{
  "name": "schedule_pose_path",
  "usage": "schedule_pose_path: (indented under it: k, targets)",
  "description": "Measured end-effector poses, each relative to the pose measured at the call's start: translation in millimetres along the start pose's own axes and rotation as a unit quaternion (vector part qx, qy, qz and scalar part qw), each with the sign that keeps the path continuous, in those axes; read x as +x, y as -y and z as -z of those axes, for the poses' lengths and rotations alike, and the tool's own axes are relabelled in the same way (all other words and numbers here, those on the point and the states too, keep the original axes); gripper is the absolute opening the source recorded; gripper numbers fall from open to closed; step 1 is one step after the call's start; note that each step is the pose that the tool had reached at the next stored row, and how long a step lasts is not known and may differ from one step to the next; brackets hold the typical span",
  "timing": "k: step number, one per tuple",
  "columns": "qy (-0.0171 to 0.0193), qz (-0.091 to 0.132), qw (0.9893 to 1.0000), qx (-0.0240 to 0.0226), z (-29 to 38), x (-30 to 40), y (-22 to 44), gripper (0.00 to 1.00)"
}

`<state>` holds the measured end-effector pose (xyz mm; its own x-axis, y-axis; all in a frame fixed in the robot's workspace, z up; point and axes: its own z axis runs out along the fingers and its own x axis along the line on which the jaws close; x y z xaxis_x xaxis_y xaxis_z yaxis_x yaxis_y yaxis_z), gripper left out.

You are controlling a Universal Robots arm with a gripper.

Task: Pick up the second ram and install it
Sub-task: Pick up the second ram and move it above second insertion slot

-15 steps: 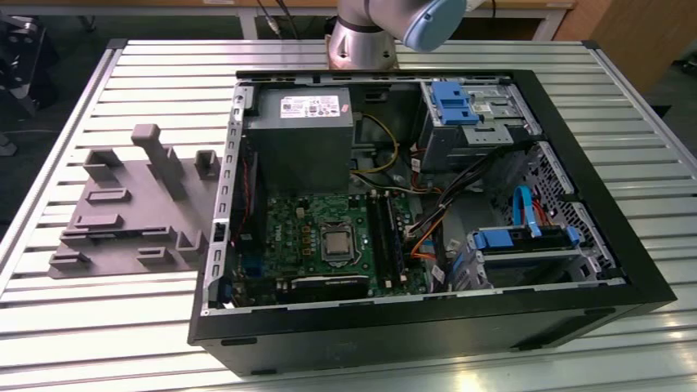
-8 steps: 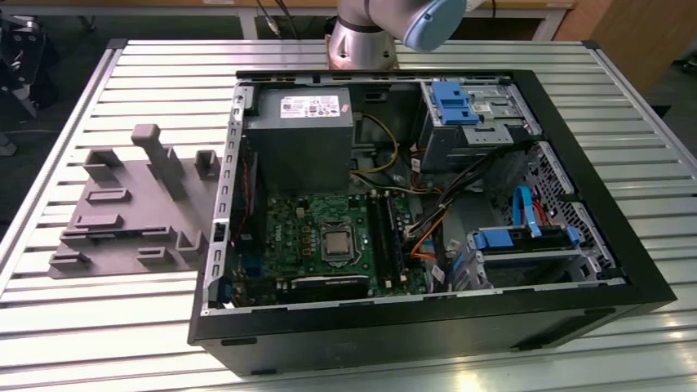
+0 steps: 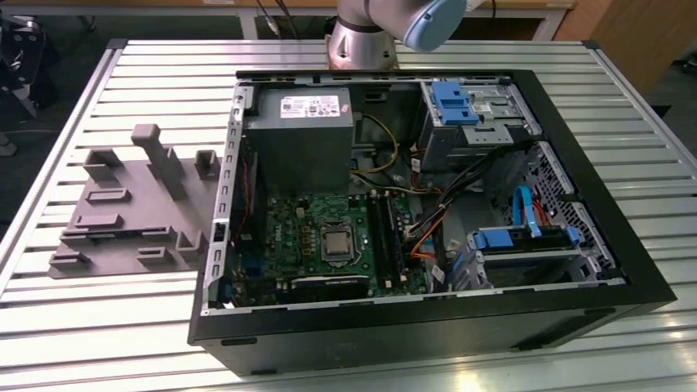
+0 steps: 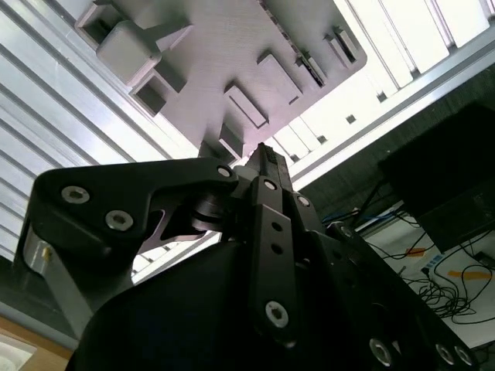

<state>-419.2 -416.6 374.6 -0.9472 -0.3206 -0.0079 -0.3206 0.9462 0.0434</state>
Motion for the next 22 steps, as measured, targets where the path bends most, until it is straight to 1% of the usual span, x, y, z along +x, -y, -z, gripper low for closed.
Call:
schedule_pose_path:
  k: [6, 7, 10, 12, 15, 17, 20, 22]
  targets:
    - [0.0000, 0.001, 1.0000, 0.0000, 0.0, 0.0, 0.0, 0.11]
    - [-0.0001, 0.004, 1.0000, 0.0000, -0.1, 0.0, 0.0, 0.11]
    - [-0.0012, 0.030, 0.9996, -0.0002, -0.4, 0.0, 0.0, 0.11]
    - [-0.0021, 0.048, 0.9988, -0.0004, -0.6, 0.0, 0.0, 0.11]
    - [-0.0032, 0.075, 0.9972, -0.0006, -1.1, 0.0, 0.0, 0.11]
    - [-0.0040, 0.093, 0.9956, -0.0007, -1.4, 0.0, 0.0, 0.11]
    - [-0.0052, 0.121, 0.9927, -0.0009, -1.9, 0.0, 0.1, 0.11]
    - [-0.0060, 0.138, 0.9904, -0.0011, -2.3, 0.0, 0.1, 0.11]
